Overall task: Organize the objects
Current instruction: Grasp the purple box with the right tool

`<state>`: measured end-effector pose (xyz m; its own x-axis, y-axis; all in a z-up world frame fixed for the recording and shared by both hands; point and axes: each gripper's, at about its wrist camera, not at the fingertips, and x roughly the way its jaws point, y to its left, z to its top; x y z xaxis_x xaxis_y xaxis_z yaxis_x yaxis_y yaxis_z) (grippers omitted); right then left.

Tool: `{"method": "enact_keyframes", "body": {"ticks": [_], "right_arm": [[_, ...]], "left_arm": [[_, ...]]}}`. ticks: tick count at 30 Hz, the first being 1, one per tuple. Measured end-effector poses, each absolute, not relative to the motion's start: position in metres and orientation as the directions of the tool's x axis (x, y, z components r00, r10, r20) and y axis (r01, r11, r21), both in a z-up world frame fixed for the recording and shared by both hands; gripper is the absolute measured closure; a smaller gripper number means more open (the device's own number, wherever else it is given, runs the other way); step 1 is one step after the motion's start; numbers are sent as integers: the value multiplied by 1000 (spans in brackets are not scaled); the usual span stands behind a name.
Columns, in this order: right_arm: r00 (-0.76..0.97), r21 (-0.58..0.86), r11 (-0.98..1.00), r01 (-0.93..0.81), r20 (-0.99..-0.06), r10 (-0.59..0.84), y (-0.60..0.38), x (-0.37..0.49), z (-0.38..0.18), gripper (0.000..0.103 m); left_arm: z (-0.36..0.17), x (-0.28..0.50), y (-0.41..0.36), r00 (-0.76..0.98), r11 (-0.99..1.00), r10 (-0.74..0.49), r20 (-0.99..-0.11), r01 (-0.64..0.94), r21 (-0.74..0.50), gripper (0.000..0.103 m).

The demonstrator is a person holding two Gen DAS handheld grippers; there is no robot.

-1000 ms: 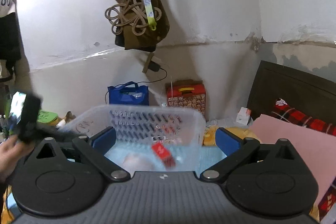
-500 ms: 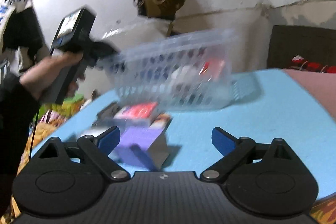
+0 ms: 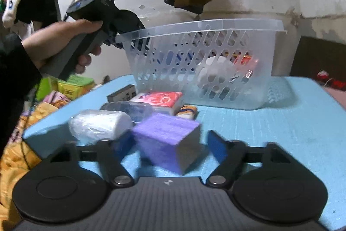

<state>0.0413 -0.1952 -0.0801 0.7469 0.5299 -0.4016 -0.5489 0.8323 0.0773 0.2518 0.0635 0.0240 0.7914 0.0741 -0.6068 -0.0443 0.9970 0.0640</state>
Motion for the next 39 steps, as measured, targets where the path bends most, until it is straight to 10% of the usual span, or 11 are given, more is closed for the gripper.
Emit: {"method": "enact_keyframes", "body": {"ticks": [39], "right_arm": [[852,92,914,-394,-336,401,-269,45,-55,35]], "left_arm": [[28,252,63,796,997,74,-601,-44,64,71]]}}
